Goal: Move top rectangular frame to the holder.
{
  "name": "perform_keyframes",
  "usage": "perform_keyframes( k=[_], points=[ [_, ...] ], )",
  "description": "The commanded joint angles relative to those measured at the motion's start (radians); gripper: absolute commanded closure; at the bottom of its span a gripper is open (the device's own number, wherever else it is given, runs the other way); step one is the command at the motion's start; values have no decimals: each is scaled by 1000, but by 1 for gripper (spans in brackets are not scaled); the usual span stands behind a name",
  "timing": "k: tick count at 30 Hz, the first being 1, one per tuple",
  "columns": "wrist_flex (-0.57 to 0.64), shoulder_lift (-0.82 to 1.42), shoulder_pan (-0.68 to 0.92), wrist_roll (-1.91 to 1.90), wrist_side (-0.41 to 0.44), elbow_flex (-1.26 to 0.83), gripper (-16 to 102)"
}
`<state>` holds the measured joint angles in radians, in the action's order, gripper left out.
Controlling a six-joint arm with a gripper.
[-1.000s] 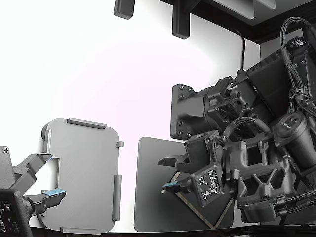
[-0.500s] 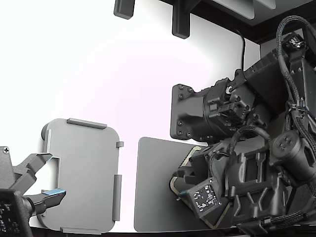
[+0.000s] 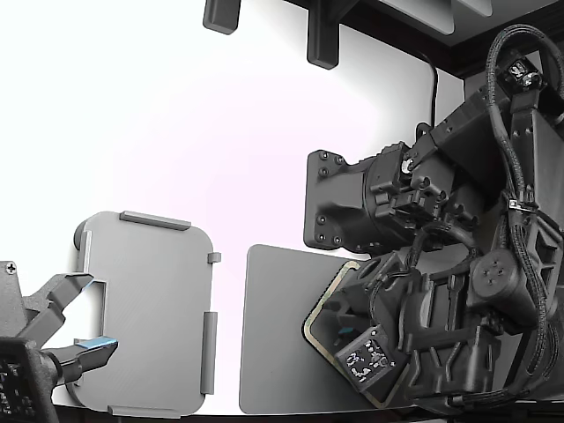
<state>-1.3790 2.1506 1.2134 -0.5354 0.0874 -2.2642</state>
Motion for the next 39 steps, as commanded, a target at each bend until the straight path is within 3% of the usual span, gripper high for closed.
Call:
perform_keyframes(
  k=[1, 17, 23, 30, 39],
  points=[
    [2, 6, -6, 12, 2, 6, -11],
    [44, -12, 52, -26, 48, -20, -7],
    [40, -17, 61, -26, 57, -37, 7],
    [80, -12, 61, -26, 58, -89, -3],
    [81, -64, 60, -2, 43, -61, -4]
  ],
)
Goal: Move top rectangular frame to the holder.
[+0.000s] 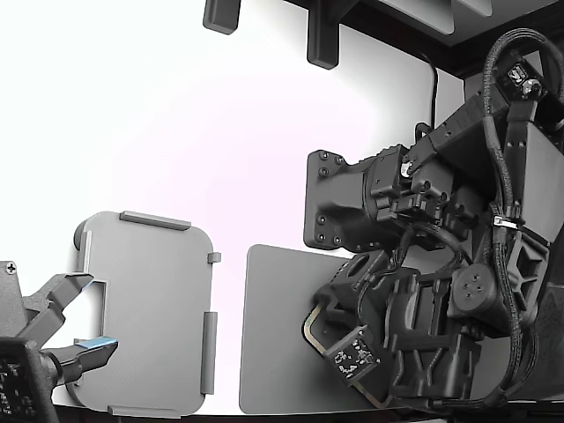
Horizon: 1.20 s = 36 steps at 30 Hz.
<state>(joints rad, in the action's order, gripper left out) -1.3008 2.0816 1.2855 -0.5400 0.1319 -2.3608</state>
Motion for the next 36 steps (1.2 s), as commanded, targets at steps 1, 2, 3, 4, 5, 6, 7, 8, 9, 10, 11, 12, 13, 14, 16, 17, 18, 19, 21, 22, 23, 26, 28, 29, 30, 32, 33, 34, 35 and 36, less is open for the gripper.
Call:
perform_keyframes(
  k=[1, 2, 3, 4, 5, 6, 7, 8, 9, 10, 11, 12, 13, 14, 16, 17, 18, 19, 21, 22, 23, 26, 28, 29, 30, 32, 33, 34, 35, 36],
  points=[
    [6, -8, -12, 5, -5, 41, -4],
    [8, -21, -12, 6, -8, 49, -3],
    [9, -34, -12, 8, -9, 55, -3],
    [11, -41, -12, 8, -9, 58, -3],
    [12, -49, -12, 8, -9, 61, -3],
    [12, -55, -12, 8, -9, 63, -1],
    [14, -61, -12, 9, -9, 63, -1],
    [14, -69, -12, 9, -6, 63, 1],
    [18, -75, -12, 6, -6, 63, 2],
    [21, -77, -12, 5, -5, 60, 3],
    [23, -77, -12, 3, -3, 57, 3],
    [21, -75, -14, 5, -3, 55, 4],
    [12, -74, -14, 6, -3, 61, 4],
    [3, -72, -14, 9, -2, 64, 5],
    [-3, -66, -15, 12, 3, 64, 7],
    [-3, -63, -15, 11, 5, 58, 8],
    [2, -58, -15, 6, 8, 51, 9],
    [6, -54, -15, 2, 8, 43, 10],
    [6, -48, -15, -5, 11, 37, 12],
    [6, -46, -15, -6, 12, 37, 13],
    [6, -44, -15, -6, 14, 37, 14],
    [8, -44, -17, -6, 15, 38, 17],
    [9, -48, -18, -5, 15, 41, 17],
    [9, -51, -18, -2, 15, 43, 17],
    [8, -54, -18, 0, 15, 46, 16],
    [5, -61, -23, 5, 12, 49, 14],
    [5, -61, -25, 6, 9, 49, 14],
    [6, -63, -29, 8, 8, 49, 14],
    [8, -64, -32, 8, 5, 49, 15],
    [8, -64, -34, 9, 3, 48, 15]
  ],
)
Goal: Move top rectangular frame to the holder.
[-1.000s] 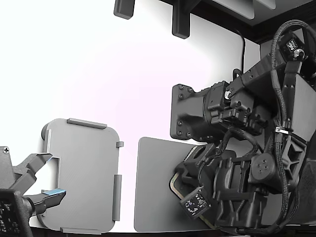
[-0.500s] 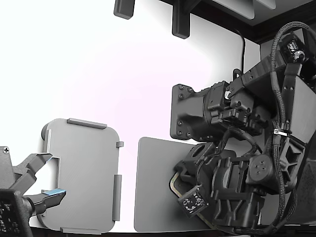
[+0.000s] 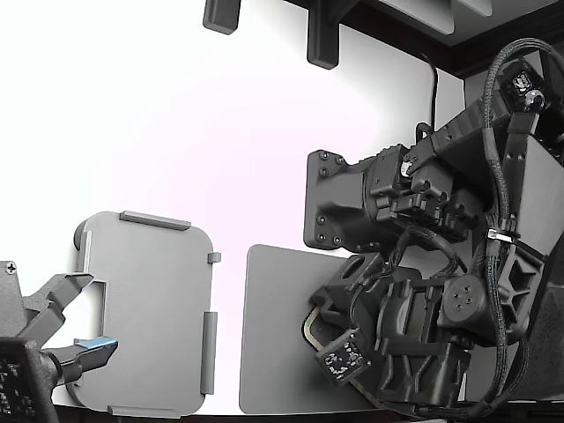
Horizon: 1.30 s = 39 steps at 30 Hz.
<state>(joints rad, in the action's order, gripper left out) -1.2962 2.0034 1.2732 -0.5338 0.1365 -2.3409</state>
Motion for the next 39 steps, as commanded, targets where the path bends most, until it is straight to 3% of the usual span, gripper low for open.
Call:
perform_keyframes(
  k=[1, 12, 29, 33, 39],
  points=[
    [3, 17, -23, 3, -2, 26, 15],
    [11, 17, -35, -11, 11, 21, 30],
    [12, -20, -40, 3, -6, 32, 29],
    [11, -21, -43, -3, -3, 31, 38],
    [5, -18, -43, -8, 6, 31, 65]
  ],
)
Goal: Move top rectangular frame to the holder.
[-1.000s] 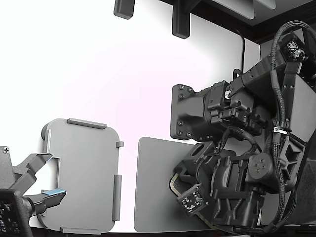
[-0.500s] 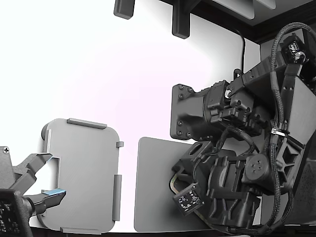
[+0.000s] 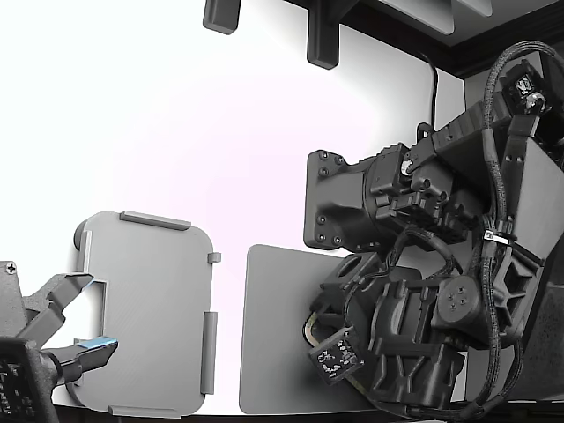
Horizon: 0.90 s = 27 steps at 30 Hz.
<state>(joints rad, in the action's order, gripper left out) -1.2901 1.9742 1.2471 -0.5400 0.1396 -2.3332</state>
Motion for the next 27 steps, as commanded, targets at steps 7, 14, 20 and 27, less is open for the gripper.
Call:
perform_keyframes(
  k=[7, 14, 20, 27],
  points=[
    [-5, 14, -18, 5, 2, 29, 97],
    [-67, 5, -18, 41, -26, 103, 97],
    [-133, -3, -21, 26, -21, 222, 97],
    [-255, -97, -77, -26, 14, 472, 97]
  ],
)
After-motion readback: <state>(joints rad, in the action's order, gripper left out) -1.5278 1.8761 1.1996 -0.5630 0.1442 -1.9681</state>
